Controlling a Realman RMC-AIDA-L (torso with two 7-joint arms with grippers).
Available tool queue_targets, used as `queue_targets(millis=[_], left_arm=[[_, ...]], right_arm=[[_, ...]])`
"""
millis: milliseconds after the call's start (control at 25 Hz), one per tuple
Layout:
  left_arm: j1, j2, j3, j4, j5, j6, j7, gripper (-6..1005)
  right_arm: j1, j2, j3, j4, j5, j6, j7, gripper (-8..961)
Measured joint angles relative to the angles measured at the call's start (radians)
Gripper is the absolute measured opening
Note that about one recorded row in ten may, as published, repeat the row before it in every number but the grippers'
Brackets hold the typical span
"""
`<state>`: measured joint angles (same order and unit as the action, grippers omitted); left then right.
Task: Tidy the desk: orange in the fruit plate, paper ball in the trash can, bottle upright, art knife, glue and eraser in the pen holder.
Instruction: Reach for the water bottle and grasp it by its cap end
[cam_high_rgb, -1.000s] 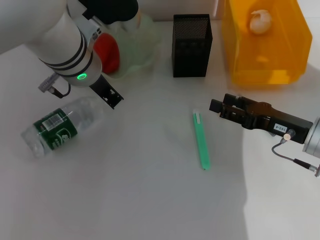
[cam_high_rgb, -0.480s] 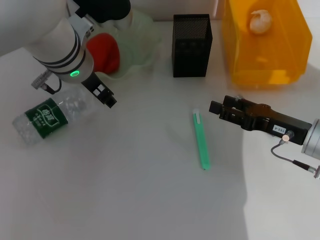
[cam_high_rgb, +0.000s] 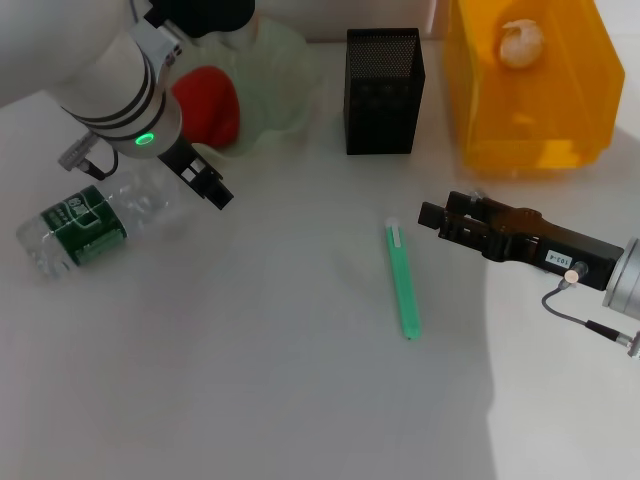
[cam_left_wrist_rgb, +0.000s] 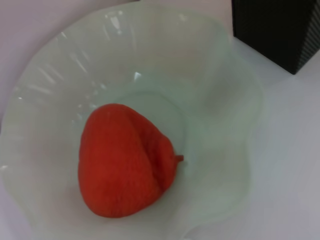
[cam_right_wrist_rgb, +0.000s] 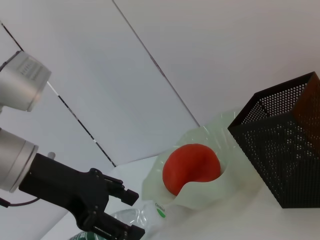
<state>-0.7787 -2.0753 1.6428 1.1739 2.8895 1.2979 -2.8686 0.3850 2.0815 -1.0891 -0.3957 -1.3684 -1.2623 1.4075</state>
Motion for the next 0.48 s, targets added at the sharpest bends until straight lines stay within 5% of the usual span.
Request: queue_targets(millis=[480], left_arm=[[-0.018,0.009,-0.079,-0.049,0.001,-0.014,0.015,852]], right_arm=[[0.000,0.000,0.000,0.004,0.000,0.001,-0.002,729]])
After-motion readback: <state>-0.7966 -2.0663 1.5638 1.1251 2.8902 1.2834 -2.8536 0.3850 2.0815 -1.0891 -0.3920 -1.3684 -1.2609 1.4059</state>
